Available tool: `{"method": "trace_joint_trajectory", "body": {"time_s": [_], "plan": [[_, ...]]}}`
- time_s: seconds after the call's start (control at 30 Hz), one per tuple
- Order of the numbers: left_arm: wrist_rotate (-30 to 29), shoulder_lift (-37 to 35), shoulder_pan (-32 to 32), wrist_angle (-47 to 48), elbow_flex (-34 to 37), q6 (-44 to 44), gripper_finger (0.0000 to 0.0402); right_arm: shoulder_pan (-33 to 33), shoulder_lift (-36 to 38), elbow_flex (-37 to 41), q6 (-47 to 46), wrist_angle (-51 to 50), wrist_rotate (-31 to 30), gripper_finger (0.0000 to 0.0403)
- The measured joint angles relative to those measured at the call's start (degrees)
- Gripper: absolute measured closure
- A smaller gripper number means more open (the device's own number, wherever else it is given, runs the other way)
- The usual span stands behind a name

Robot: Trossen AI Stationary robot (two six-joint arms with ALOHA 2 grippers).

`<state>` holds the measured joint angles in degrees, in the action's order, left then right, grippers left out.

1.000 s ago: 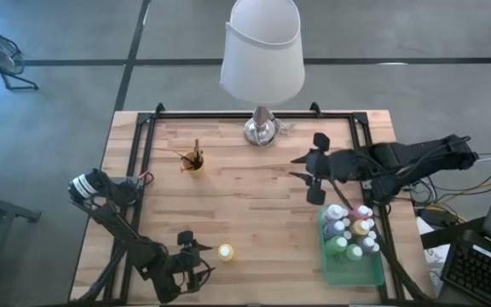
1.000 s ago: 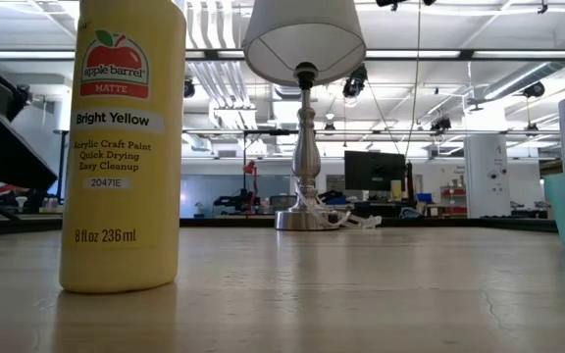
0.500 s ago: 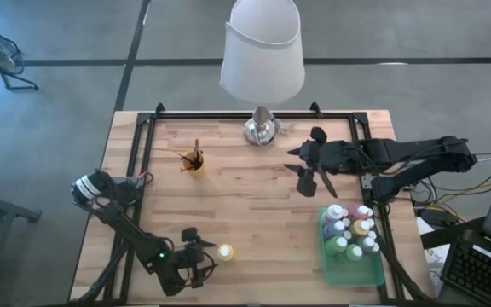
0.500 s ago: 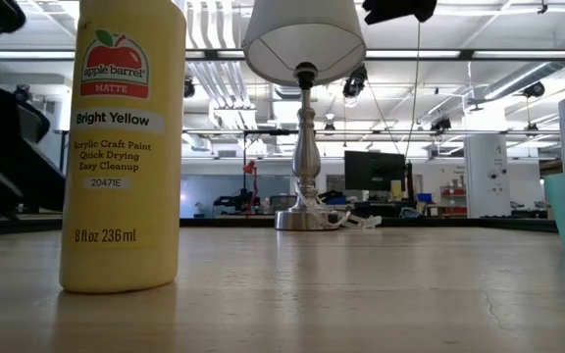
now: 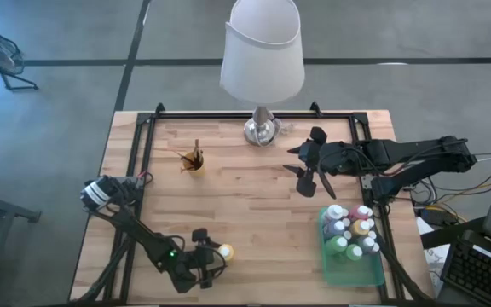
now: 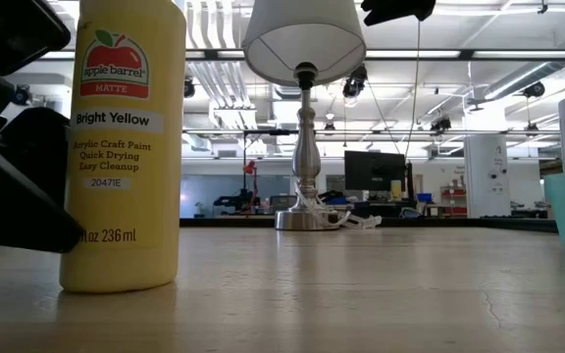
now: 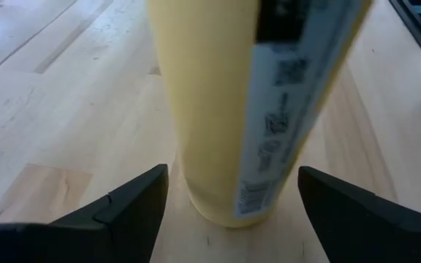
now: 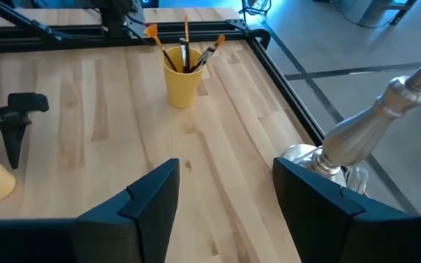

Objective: Pick & Place Paint Supplies
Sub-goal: Put the yellow paint bottle into the green bin

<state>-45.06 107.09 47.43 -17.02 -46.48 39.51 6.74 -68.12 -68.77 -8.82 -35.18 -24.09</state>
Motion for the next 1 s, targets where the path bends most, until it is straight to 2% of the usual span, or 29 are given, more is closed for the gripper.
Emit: {"method": "trace_joint_trajectory", "body": {"time_s": [0.8,1.0], "plan": [[5.24,0.0,-3.81,-4.34,0.0,-3.3,0.0092,-0.02,-0.02,0.0,1.31,0.22,0.03,0.0148],[6.76,0.0,-4.66,-5.02,0.0,-4.11,0.0092,-0.04,-0.02,0.0,1.8,0.78,0.02,0.0153]]}}
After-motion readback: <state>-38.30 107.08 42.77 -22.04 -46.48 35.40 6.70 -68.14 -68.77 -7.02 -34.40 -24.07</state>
